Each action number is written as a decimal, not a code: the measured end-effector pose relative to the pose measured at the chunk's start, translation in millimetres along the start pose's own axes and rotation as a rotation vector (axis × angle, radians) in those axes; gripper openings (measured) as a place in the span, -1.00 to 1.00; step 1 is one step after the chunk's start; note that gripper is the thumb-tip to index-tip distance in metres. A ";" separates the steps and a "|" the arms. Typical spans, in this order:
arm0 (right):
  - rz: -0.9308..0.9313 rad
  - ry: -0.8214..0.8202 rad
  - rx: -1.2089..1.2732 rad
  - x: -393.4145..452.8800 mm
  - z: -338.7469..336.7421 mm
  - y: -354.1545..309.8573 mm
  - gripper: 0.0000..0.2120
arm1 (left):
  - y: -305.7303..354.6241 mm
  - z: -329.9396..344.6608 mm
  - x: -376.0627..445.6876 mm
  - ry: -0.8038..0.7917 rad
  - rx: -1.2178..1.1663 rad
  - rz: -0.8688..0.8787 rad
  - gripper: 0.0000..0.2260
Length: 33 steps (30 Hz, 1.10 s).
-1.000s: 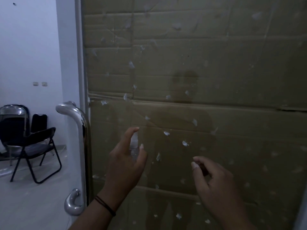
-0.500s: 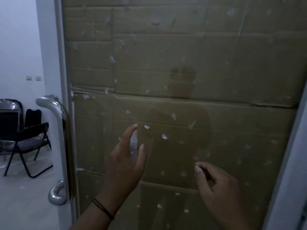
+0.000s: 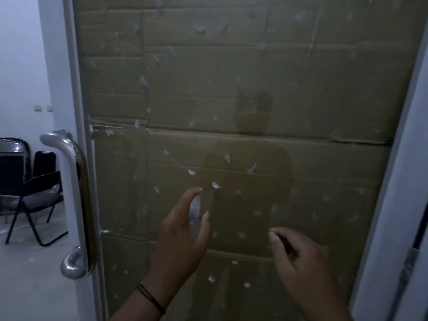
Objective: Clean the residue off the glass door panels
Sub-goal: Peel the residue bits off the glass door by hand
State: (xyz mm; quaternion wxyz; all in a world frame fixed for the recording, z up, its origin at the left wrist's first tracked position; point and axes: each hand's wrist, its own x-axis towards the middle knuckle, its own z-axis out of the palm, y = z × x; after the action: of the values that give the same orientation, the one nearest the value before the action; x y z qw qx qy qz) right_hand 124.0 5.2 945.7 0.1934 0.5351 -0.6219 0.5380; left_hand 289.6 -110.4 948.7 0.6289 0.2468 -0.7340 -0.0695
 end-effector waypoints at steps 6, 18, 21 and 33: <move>-0.011 0.000 0.005 1.7 -7.8 2.9 -0.90 | 3.1 7.0 -0.7 0.000 -0.012 -0.015 -0.51; 0.001 -0.021 -0.024 3.6 -17.5 11.5 -0.87 | 9.1 24.9 -8.3 -0.069 -0.056 0.025 -0.52; 0.006 -0.022 -0.023 4.5 -19.8 12.2 -0.88 | 9.0 28.3 -9.3 -0.090 -0.035 0.015 -0.58; 0.029 -0.018 -0.022 5.5 -26.1 12.5 -0.90 | 17.0 37.7 -13.1 -0.029 -0.040 0.016 -0.56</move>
State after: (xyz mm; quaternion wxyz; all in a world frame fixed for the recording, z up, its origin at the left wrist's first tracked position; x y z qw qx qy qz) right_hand 102.4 23.6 953.5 0.1861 0.5286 -0.6372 0.5291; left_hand 250.0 -97.6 936.6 0.6236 0.2271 -0.7435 -0.0827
